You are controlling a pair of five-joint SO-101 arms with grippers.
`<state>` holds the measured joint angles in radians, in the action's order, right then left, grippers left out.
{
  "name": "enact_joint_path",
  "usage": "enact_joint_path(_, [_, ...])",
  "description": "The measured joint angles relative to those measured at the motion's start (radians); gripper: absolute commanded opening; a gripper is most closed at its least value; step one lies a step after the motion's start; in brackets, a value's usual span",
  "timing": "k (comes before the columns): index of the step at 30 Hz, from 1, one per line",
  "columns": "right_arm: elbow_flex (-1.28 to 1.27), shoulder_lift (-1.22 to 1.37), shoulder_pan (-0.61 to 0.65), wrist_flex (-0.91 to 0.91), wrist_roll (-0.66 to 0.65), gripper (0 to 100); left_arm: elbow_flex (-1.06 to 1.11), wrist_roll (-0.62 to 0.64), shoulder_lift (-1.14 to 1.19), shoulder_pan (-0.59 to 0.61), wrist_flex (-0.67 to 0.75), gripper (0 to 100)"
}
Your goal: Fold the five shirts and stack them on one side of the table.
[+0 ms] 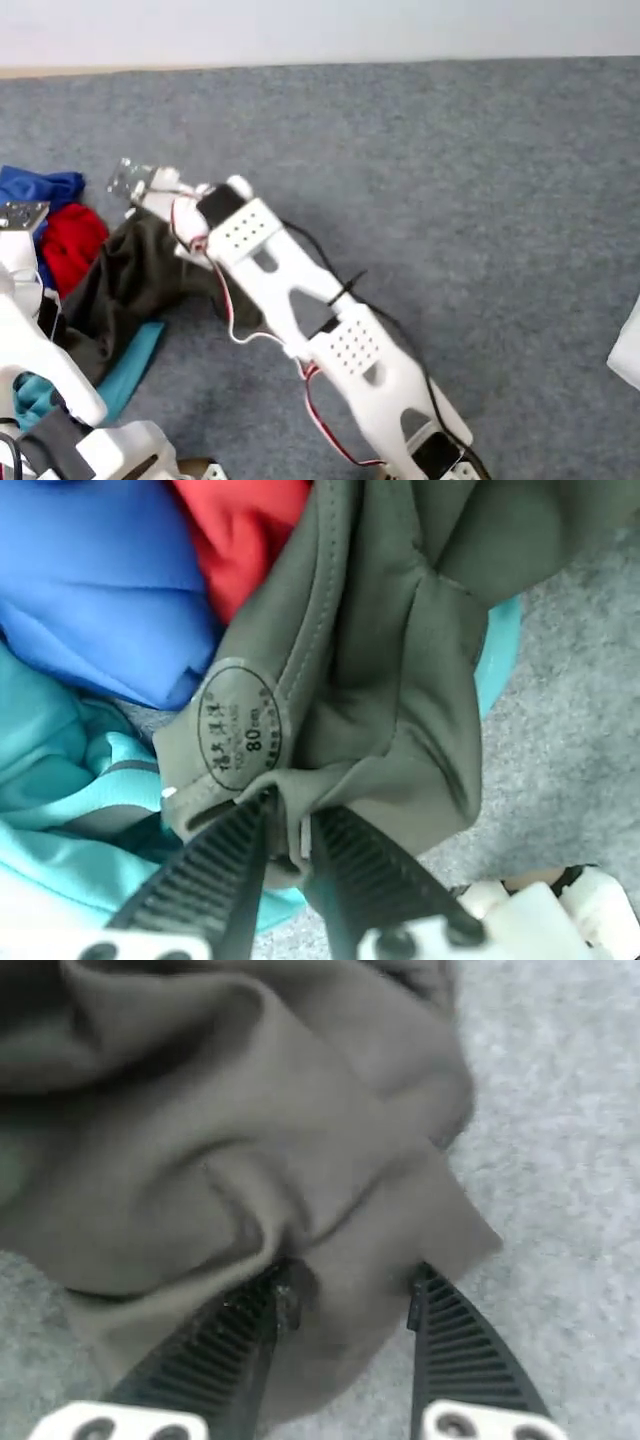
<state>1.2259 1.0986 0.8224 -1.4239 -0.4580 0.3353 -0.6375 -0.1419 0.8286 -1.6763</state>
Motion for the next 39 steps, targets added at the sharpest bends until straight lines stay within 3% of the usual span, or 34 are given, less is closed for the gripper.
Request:
enact_joint_path(3, [0.002,0.043,0.0,0.003,0.0,14.5,0.0,0.005,0.0,0.0,0.0,0])
enact_joint_path(6, [0.003,0.064,0.0,0.003,0.0,0.6,0.0,0.008,0.0,0.0,0.0,0])
enact_joint_path(13, [0.009,0.037,-0.04,-0.066,-0.057,1.0,0.0,0.008,0.0,0.0,0.0,0])
enact_joint_path(20, [0.009,-0.16,-0.144,-0.196,-0.069,1.0,-0.071,0.012,0.0,-0.04,-0.038,0])
enact_joint_path(28, [0.009,-0.353,-0.324,-0.287,-0.069,1.0,-0.311,0.186,0.0,-0.215,-0.048,0])
enact_joint_path(39, [0.009,-0.611,-0.612,-0.287,-0.137,1.0,-0.764,0.445,0.0,-0.649,-0.051,0])
